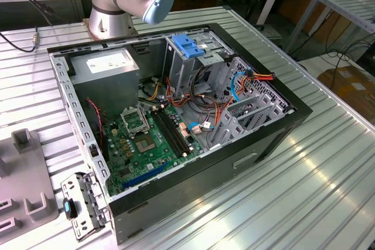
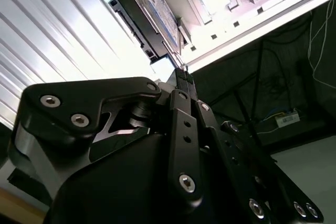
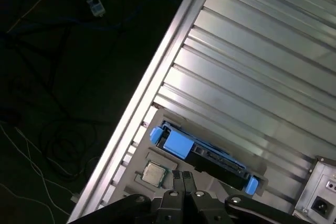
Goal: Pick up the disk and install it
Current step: 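Pick up the disk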
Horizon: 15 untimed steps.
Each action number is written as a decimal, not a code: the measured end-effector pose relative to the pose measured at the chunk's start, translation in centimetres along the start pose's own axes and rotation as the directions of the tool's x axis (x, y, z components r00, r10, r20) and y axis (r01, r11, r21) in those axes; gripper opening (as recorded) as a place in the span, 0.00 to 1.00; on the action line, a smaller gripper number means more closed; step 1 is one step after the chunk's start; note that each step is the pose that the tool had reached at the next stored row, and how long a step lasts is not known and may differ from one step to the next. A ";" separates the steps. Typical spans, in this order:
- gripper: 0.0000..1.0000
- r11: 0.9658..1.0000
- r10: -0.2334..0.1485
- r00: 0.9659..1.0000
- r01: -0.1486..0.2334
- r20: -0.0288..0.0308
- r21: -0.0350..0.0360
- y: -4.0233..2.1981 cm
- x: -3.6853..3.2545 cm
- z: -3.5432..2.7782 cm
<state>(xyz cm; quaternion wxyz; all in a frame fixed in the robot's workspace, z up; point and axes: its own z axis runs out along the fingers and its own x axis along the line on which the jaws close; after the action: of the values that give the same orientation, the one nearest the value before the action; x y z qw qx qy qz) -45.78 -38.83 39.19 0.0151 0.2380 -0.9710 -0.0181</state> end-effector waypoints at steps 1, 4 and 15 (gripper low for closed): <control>0.11 1.000 -0.010 1.000 0.010 0.000 0.000 0.00 0.00 0.00; 0.11 0.999 -0.036 0.999 0.036 -0.002 0.001 0.00 0.00 0.00; 0.11 0.989 -0.149 0.989 0.149 -0.007 0.003 0.00 0.00 0.00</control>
<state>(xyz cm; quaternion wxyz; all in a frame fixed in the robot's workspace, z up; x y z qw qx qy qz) -45.78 -38.83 39.19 0.0164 0.3098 -0.9505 -0.0170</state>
